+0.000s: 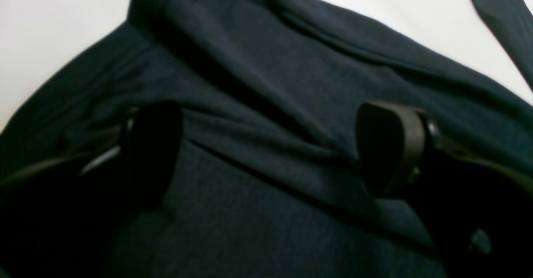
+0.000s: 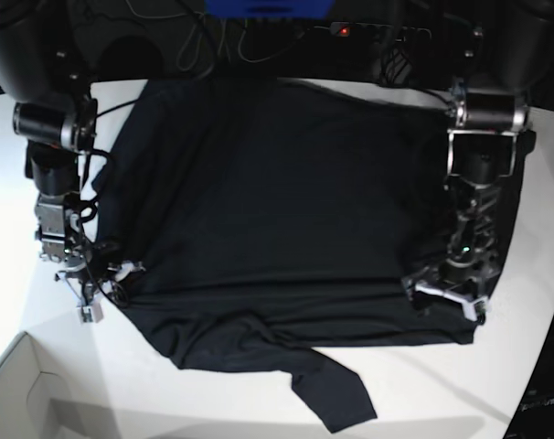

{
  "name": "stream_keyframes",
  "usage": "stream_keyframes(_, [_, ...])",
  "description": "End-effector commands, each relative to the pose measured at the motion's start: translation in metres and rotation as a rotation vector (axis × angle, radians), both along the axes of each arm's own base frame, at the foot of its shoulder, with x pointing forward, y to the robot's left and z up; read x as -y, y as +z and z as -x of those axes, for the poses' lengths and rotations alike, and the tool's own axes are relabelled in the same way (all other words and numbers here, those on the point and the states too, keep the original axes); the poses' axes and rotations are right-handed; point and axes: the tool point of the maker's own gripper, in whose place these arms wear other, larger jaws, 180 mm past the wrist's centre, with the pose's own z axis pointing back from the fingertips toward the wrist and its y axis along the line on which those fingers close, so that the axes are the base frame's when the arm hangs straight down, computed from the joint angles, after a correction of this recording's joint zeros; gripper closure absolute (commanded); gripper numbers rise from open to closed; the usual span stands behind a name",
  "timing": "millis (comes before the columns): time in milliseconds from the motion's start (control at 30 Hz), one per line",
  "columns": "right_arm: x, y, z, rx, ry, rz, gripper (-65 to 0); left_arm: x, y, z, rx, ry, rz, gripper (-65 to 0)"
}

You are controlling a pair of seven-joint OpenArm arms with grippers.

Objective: Layout the t-shirt on the table in an organized manner, then fold the t-shirt properly
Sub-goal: 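Grasp both shirt sides with both grippers and pull them apart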

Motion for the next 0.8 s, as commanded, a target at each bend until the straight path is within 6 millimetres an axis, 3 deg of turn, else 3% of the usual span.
stream_keyframes(0, [0.021, 0.032, -0.023, 0.075, -0.058, 0.046, 0.0, 0.007, 0.013, -0.015, 0.014, -0.016, 0.002, -65.0])
stream_keyframes(67, [0.027, 0.049, -0.037, 0.115, -0.087, 0.087, 0.0, 0.016, 0.024, -0.028, 0.037, -0.032, -0.014, -65.0])
stream_keyframes(167, [0.019, 0.064, -0.050, 0.142, -0.047, 0.125, 0.0, 0.021, 0.037, -0.040, 0.064, -0.036, -0.009, -65.0])
stream_keyframes(367, [0.033, 0.090, -0.063, 0.183, -0.070, 0.145, 0.0, 0.023, 0.077, -0.055, 0.178, -0.054, -0.023, -65.0])
stream_keyframes(467, [0.044, 0.085, -0.058, 0.147, -0.084, 0.159, 0.0, 0.019, 0.090, -0.045, 0.197, -0.087, -0.046, -65.0])
stream_keyframes(667, [0.066, 0.044, -0.020, -0.028, -0.139, 0.164, 0.0, 0.047, 0.111, -0.007, 0.222, -0.197, -0.064, -65.0])
stream_keyframes(767, [0.082, 0.035, 0.014, -0.022, -0.187, 0.187, 0.0, 0.022, 0.105, 0.036, 0.202, -0.174, -0.095, -65.0])
